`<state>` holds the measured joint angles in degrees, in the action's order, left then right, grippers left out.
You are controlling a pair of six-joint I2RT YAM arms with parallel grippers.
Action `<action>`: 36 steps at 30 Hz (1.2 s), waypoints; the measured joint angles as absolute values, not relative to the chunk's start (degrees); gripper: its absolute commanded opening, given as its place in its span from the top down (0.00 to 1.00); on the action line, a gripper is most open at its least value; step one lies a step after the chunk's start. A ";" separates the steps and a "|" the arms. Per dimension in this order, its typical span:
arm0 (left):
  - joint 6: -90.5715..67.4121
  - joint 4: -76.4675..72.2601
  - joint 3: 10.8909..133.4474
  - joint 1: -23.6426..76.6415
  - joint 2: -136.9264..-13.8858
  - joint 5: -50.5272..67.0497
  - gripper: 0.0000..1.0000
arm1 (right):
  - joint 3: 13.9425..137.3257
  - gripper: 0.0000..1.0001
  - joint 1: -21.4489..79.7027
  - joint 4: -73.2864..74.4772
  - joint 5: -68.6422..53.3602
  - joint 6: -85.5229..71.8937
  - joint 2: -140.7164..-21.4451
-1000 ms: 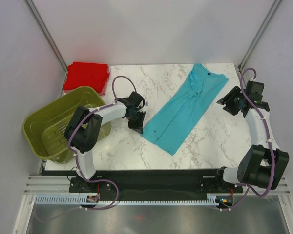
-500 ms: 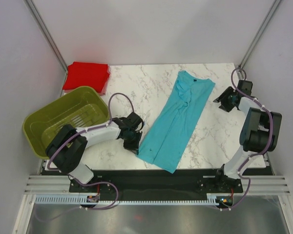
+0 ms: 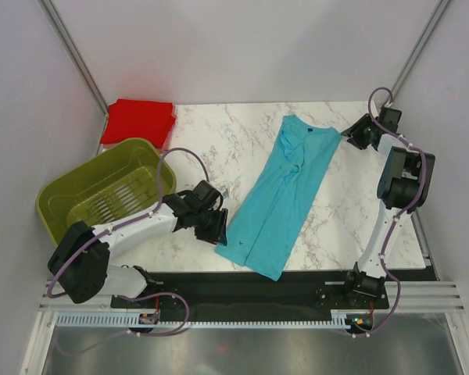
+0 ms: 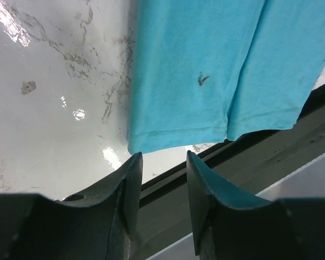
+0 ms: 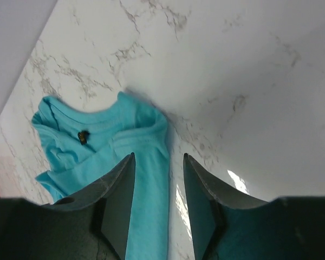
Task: Fold and stack the t-shirts
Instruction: Fold the tshirt
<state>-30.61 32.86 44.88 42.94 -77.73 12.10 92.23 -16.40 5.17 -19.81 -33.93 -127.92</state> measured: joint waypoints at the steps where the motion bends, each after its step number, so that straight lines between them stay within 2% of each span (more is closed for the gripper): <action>1: -30.63 32.93 44.97 42.94 -77.12 12.10 0.54 | 93.89 0.52 -16.40 5.06 -20.29 -34.24 -129.32; 10: -30.61 33.67 53.47 42.48 -74.78 10.85 0.57 | 101.60 0.60 -16.40 4.93 -23.27 -34.92 -136.55; 11: -30.55 33.65 54.72 42.24 -74.83 10.81 0.57 | 101.62 0.69 -16.40 4.91 -23.29 -34.94 -136.59; 13: -30.28 33.67 56.97 41.65 -75.31 10.70 0.59 | 101.82 0.79 -16.38 4.84 -23.27 -34.96 -136.92; 14: -30.02 33.56 57.95 41.34 -75.85 10.68 0.59 | 102.00 0.90 -16.38 4.78 -23.27 -35.11 -137.29; 17: -29.12 33.45 60.12 40.27 -78.24 10.68 0.60 | 104.84 1.00 -16.29 4.51 -23.86 -36.03 -139.72; 24: -27.49 33.82 62.41 37.82 -84.18 7.97 0.60 | 123.31 1.00 -15.44 5.43 -23.83 -38.30 -151.33; 28: -26.87 34.00 64.64 36.42 -87.81 7.07 0.57 | 133.95 0.99 -14.81 5.39 -22.48 -39.03 -157.88; 30: -26.55 33.98 66.24 36.05 -89.89 7.35 0.55 | 136.99 0.92 -14.46 5.37 -21.45 -39.24 -159.72; 31: -26.44 33.69 66.87 36.01 -90.80 7.77 0.55 | 137.80 0.83 -14.35 5.23 -21.08 -39.31 -160.22; 33: -26.30 32.82 67.59 36.01 -92.31 9.30 0.54 | 138.04 0.74 -14.17 5.08 -20.49 -39.42 -160.38; 34: -26.30 32.38 67.70 36.01 -92.86 9.91 0.54 | 137.99 0.65 -14.13 5.02 -20.14 -39.38 -160.33; 36: -26.33 31.73 67.75 36.01 -93.91 12.12 0.52 | 135.46 0.59 -14.13 3.57 -19.59 -39.38 -158.65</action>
